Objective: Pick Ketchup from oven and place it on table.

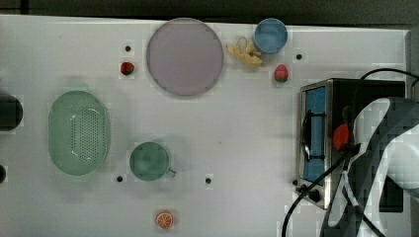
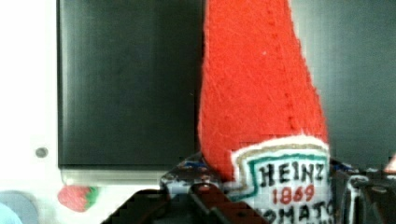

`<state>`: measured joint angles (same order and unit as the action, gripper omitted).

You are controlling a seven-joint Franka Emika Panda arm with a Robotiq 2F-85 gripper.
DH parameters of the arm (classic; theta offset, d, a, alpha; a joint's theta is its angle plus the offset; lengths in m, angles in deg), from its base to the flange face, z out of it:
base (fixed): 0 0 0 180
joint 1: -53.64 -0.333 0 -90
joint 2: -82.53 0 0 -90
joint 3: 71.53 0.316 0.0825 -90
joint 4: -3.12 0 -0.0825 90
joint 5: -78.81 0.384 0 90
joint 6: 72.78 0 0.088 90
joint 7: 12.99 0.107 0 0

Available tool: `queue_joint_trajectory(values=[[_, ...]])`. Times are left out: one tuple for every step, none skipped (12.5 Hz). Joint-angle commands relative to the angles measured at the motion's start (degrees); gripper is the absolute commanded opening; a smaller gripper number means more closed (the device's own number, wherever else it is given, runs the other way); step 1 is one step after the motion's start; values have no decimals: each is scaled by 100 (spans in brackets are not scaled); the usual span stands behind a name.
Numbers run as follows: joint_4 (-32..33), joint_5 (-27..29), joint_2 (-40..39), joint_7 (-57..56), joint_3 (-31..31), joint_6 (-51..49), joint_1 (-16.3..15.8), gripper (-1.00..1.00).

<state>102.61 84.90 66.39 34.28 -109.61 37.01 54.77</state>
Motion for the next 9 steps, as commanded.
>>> queue_joint_trajectory(values=[[-704, 27, 1004, 52, 646, -1342, -553, 21], [-703, 24, 1103, 52, 858, -1348, -626, 21], [-700, 12, 1236, 52, 1280, -1344, -733, 21], [-692, 13, 1263, 53, 1516, -1350, -767, 21], [-673, 13, 1259, 56, 1736, -1350, -791, 21], [-639, 12, 1247, 56, 1945, -1350, -806, 21], [-564, 12, 1246, 56, 2170, -1351, -812, 21], [-445, 12, 1246, 56, 2384, -1335, -816, 21], [-253, 1, 1247, 56, 2553, -1235, -817, 21]])
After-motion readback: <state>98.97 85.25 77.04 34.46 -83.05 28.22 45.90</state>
